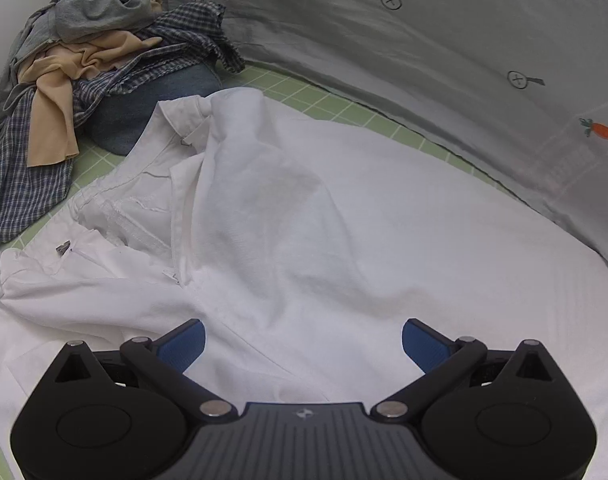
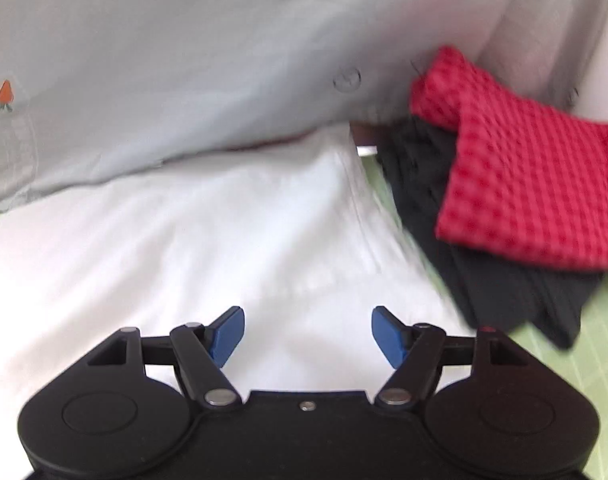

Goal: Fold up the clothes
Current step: 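Open the right gripper and smooth the trousers leg flat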

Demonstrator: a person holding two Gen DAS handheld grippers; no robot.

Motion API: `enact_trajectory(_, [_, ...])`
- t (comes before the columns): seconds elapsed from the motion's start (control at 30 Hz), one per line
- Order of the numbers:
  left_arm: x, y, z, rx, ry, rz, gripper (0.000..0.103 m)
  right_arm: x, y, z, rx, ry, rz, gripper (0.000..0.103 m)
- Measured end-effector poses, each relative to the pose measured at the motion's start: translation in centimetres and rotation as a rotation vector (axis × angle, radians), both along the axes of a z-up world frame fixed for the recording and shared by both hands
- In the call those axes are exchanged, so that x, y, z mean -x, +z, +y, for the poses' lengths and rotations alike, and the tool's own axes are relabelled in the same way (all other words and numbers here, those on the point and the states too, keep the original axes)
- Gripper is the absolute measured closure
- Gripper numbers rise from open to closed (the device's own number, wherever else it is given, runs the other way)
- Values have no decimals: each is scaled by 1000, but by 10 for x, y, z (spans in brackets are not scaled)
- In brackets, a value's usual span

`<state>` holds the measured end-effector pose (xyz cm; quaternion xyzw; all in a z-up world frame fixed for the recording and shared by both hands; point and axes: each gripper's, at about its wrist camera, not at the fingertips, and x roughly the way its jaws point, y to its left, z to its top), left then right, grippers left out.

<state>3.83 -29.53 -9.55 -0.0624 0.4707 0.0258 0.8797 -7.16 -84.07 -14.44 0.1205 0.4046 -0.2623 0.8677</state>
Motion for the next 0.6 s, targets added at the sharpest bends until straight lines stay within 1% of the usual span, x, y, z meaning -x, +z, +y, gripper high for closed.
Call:
enact_trajectory(0.07, [17,11,2,7,-26,-29,0,28,-5,7,-51,-75,12,33])
enact_trajectory(0.1, [25,16,4,11,-38,-43,0,43,-2,9,-92,-114,-2,33])
enact_trajectory(0.13, [34,22,5,14,-51,-58,0,59,6,13,-116,-145,-40,33])
enact_trajectory(0.2, [51,33,7,22,-77,-86,0,92,25,25,-131,-199,-131,29])
enact_trajectory(0.23, [59,38,8,25,-89,-101,0,106,35,27,-123,-223,-169,20])
enact_trajectory(0.27, [68,42,11,29,-97,-114,0,118,45,28,-105,-246,-201,7])
enact_trajectory(0.3, [77,44,13,33,-102,-125,0,130,53,30,-89,-270,-232,1])
enact_trajectory(0.37, [95,46,18,38,-114,-140,0,161,60,33,-92,-315,-288,0])
enact_trajectory(0.47, [124,44,26,50,-119,-145,0,210,56,36,-167,-383,-331,0])
enact_trajectory(0.6, [158,38,35,60,-115,-124,0,272,41,49,-257,-470,-336,0])
